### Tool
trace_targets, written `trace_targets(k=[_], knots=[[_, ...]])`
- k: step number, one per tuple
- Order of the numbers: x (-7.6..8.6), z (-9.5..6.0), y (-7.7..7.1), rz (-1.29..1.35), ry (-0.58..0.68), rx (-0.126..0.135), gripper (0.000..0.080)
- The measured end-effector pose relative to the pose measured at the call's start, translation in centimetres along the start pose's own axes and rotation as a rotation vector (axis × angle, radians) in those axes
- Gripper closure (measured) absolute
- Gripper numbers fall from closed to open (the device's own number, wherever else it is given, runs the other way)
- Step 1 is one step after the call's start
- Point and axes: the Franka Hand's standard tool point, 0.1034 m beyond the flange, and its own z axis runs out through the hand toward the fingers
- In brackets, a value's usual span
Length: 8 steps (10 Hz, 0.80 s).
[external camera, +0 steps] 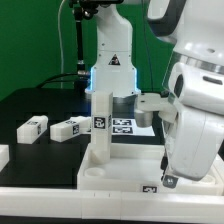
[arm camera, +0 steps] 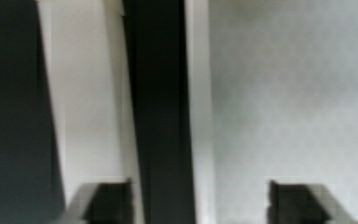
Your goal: Assemble desk
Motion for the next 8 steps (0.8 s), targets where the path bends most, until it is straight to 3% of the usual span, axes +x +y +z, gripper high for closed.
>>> trace_targets(k=[1, 2, 3, 5, 8], knots=[[-0.3, -1.2, 0.1, 0.007, -0.012, 0.0, 0.0385], [-1.0, -3.2, 0.4, 0.011, -0.022, -0.007, 0.0217], [-2.1, -4.3, 0.5, 0.031, -0.025, -0.02, 0.0171], [-4.0, -4.6, 0.6, 0.057, -0.039, -0.021, 0.0154], [-4.0, -4.5, 0.5, 0.059, -0.038, -0.019, 0.015]])
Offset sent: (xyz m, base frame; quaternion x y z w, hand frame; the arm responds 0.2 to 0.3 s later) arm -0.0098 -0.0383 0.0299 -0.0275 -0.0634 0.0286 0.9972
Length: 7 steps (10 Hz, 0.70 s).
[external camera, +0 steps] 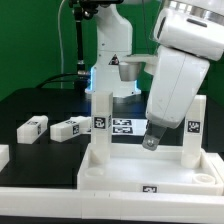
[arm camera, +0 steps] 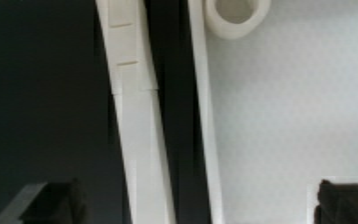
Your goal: Assemble desk
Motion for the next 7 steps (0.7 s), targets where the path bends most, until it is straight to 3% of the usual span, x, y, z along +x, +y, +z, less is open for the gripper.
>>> trace_targets(k=[3, 7], knots=[[-0.2, 0.1, 0.0, 0.037, 0.0, 0.001, 0.015], [-3.6, 1.7, -1.6, 0.62, -0.014, 0.045, 0.015]])
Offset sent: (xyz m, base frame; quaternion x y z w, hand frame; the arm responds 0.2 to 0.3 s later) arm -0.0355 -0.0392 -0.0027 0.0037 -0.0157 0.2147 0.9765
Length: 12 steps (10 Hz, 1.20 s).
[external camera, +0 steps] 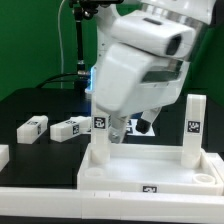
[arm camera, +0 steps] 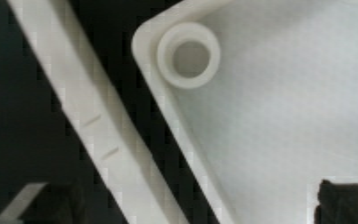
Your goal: Assemble desk
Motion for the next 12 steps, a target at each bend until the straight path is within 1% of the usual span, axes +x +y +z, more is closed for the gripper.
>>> trace_targets(k=[4, 5, 6, 7, 8, 9, 10, 11, 12], knots=[[0.0, 0.1, -0.1, 0.241, -0.002, 0.001, 0.015], [-0.1, 0.1, -0.2, 0.35, -0.005, 0.016, 0.015], [-1.4, -0.1, 0.1, 0.553, -0.024, 0.089, 0.015], [-2.4, 0.0, 1.2, 0.631, -0.017, 0.121, 0.015], [-3.9, 0.4, 2.5, 0.685, -0.007, 0.15, 0.015], [-5.6, 1.1, 3.8, 0.707, 0.021, 0.186, 0.015], [-7.1, 2.0, 5.0, 0.754, 0.048, 0.18, 0.015], [-7.9, 2.5, 5.2, 0.743, 0.057, 0.174, 0.015], [-7.8, 2.5, 5.1, 0.746, 0.055, 0.176, 0.015]])
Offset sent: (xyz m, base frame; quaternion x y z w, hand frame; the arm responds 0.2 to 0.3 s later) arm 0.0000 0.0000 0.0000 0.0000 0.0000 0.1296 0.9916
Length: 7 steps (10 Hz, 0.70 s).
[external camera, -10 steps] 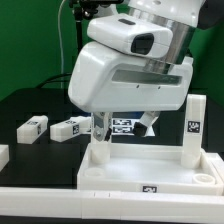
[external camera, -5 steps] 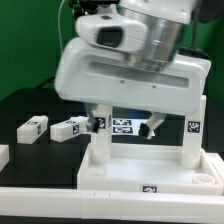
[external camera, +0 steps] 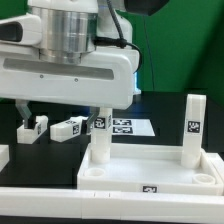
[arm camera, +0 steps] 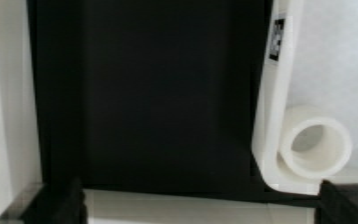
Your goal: Assemble desk
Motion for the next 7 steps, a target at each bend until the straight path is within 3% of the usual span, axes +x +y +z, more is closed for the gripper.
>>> trace_targets(k=[3, 4, 5, 6, 7], knots=[[-0.1, 0.0, 0.3, 0.021, -0.003, 0.007, 0.015], [-0.7, -0.1, 2.1, 0.101, -0.007, 0.018, 0.015], [-2.3, 0.4, 3.4, 0.201, -0.023, 0.035, 0.015], [-4.1, 1.1, 4.3, 0.269, -0.041, 0.073, 0.015], [-5.3, 1.5, 5.3, 0.296, -0.05, 0.087, 0.015]])
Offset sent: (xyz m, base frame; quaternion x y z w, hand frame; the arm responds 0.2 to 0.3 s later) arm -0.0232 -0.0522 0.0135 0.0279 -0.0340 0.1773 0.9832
